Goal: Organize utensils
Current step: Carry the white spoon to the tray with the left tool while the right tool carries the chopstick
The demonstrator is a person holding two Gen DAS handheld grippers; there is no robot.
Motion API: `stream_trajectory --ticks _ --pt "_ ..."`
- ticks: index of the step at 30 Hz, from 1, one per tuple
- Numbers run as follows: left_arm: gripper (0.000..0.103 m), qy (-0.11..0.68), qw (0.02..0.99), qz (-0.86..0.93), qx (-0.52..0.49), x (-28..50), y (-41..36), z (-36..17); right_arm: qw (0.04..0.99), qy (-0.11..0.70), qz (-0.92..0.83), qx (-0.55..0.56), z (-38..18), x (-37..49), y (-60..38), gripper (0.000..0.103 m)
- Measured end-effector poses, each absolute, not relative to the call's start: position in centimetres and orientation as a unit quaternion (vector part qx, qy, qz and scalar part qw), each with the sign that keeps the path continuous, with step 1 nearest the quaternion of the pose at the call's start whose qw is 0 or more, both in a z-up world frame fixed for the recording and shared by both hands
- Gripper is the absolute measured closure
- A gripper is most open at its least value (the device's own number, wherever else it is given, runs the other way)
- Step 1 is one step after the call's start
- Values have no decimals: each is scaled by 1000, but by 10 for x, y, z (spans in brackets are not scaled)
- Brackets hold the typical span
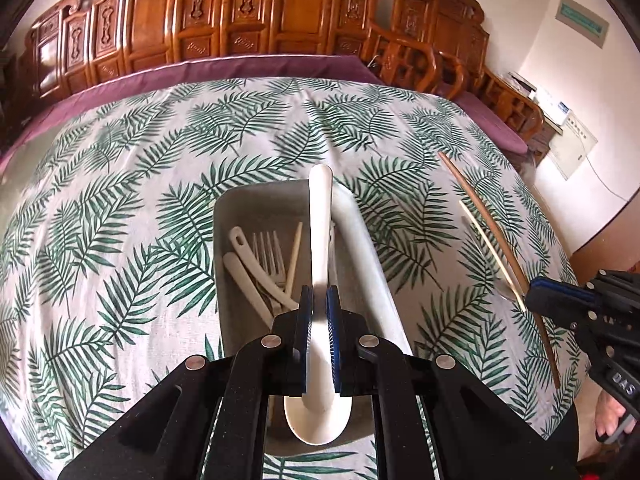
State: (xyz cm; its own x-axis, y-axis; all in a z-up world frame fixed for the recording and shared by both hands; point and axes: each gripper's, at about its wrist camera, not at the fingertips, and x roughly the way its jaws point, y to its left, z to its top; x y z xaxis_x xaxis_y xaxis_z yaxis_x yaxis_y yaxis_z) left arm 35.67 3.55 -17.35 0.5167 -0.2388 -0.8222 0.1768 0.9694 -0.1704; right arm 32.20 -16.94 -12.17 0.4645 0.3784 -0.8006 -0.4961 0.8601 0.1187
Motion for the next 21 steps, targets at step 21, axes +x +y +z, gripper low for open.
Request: stream_trajectory --ticks 21 --pt "96 457 883 -99 -52 342 61 -167 838 459 285 -76 -135 340 -127 97"
